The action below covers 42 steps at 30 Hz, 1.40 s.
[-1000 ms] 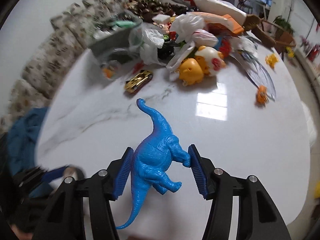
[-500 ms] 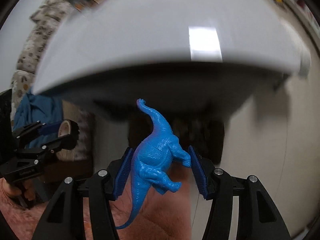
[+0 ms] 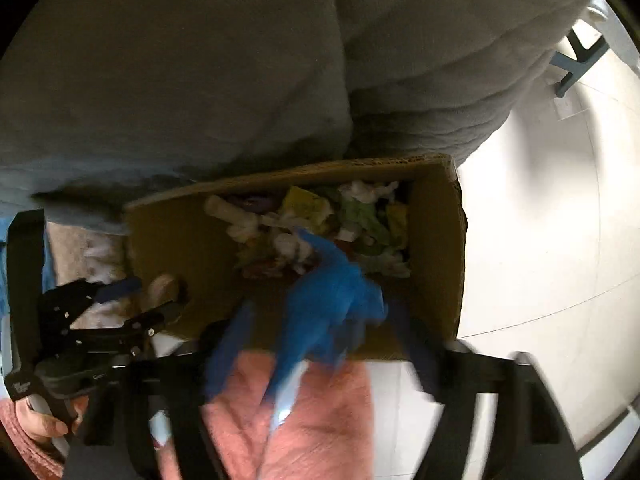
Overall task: Collect trash
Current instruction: 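Lower the dinosaur and tape roll into the cardboard box and open both tools, then grasp the gold toy car with the right tool while the left tool grasps a clear plastic cup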
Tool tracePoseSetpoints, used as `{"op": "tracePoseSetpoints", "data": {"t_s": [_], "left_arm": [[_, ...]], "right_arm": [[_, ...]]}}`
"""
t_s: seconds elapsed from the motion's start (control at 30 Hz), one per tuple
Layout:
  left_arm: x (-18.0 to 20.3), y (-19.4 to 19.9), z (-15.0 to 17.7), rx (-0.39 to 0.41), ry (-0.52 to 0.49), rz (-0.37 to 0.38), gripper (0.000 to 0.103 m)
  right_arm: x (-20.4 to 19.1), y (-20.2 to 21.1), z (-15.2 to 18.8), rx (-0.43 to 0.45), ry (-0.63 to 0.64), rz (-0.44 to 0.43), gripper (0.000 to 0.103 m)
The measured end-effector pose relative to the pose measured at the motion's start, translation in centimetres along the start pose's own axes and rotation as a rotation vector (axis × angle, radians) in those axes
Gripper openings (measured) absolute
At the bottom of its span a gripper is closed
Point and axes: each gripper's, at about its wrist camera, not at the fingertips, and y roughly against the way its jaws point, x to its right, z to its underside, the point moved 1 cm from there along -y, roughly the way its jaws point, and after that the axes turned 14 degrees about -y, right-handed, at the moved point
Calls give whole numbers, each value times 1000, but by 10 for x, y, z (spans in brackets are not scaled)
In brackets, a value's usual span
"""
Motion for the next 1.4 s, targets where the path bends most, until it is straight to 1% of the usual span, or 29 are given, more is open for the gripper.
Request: {"op": "tracePoseSetpoints", "data": {"t_s": [0.03, 0.07, 0.17, 0.27, 0.33, 0.4, 0.47, 0.53, 0.57, 0.6, 0.63, 0.67, 0.7, 0.73, 0.8, 0.83, 0.87, 0.9, 0.97, 1.0, 1.03, 1.1, 1.17, 1.2, 1.27, 1.3, 1.37, 1.4], "left_arm": [[-4, -5, 0, -2, 5, -25, 78], [-6, -10, 0, -9, 11, -26, 81], [-12, -13, 5, -18, 29, -29, 82], [-14, -4, 13, -35, 39, -26, 82], [-14, 10, 22, -35, 37, -26, 82], [-12, 39, 36, -17, 27, -15, 82], [-9, 73, 51, 8, 17, -20, 82], [-3, 121, 70, 46, -12, -28, 82], [-2, 143, 79, 66, -28, -38, 83], [-1, 163, 87, 87, -39, -51, 87], [-1, 178, 92, 102, -41, -63, 87], [-2, 203, 100, 138, -46, -71, 88], [-2, 226, 106, 175, -60, -70, 88], [-4, 242, 110, 202, -70, -79, 88], [-14, 279, 118, 273, -70, -128, 89], [-24, 298, 122, 313, -46, -149, 89], [-35, 310, 125, 344, -17, -152, 90], [-44, 319, 128, 368, 13, -153, 90], [-63, 336, 133, 414, 69, -152, 90], [-71, 342, 135, 427, 90, -155, 90], [-82, 349, 138, 445, 119, -156, 90], [-94, 355, 140, 462, 148, -127, 90], [-103, 359, 145, 482, 176, -94, 91], [-108, 360, 148, 492, 188, -89, 90], [-119, 363, 155, 507, 214, -100, 91], [-122, 365, 160, 510, 223, -105, 90], [-131, 366, 170, 516, 244, -116, 91], [-136, 366, 175, 509, 252, -130, 91]], "right_arm": [[1, -2, -2, 9, 3, 4, 82], [2, -3, -2, 15, 2, 7, 83], [5, -1, -4, 8, -24, -14, 84], [3, 14, -3, 14, -21, -15, 84], [-2, 28, -4, 23, -12, -29, 84], [-8, 59, 0, 41, 5, -56, 84], [-18, 92, 5, 56, 29, -99, 84], [-37, 140, 15, 69, 76, -161, 84], [-45, 156, 19, 72, 94, -188, 84], [-57, 181, 26, 85, 133, -236, 84], [-70, 208, 33, 113, 180, -269, 84], [-78, 225, 37, 139, 208, -284, 85], [-91, 251, 43, 180, 240, -312, 86], [-102, 271, 44, 213, 257, -344, 87], [-123, 304, 41, 279, 261, -397, 89], [-136, 317, 35, 314, 260, -426, 91], [-152, 328, 26, 355, 256, -444, 93], [-165, 334, 18, 384, 253, -438, 93], [-202, 342, -2, 428, 293, -438, 91], [-234, 343, -19, 461, 334, -420, 90], [-251, 341, -29, 464, 349, -404, 88], [-300, 326, -62, 471, 350, -336, 83], [-345, 308, -98, 475, 317, -303, 80], [-358, 301, -109, 483, 304, -297, 80], [-391, 281, -138, 511, 269, -217, 79], [-401, 275, -149, 513, 257, -198, 79], [-418, 265, -165, 523, 233, -148, 71], [-426, 259, -175, 527, 216, -110, 69]]}}
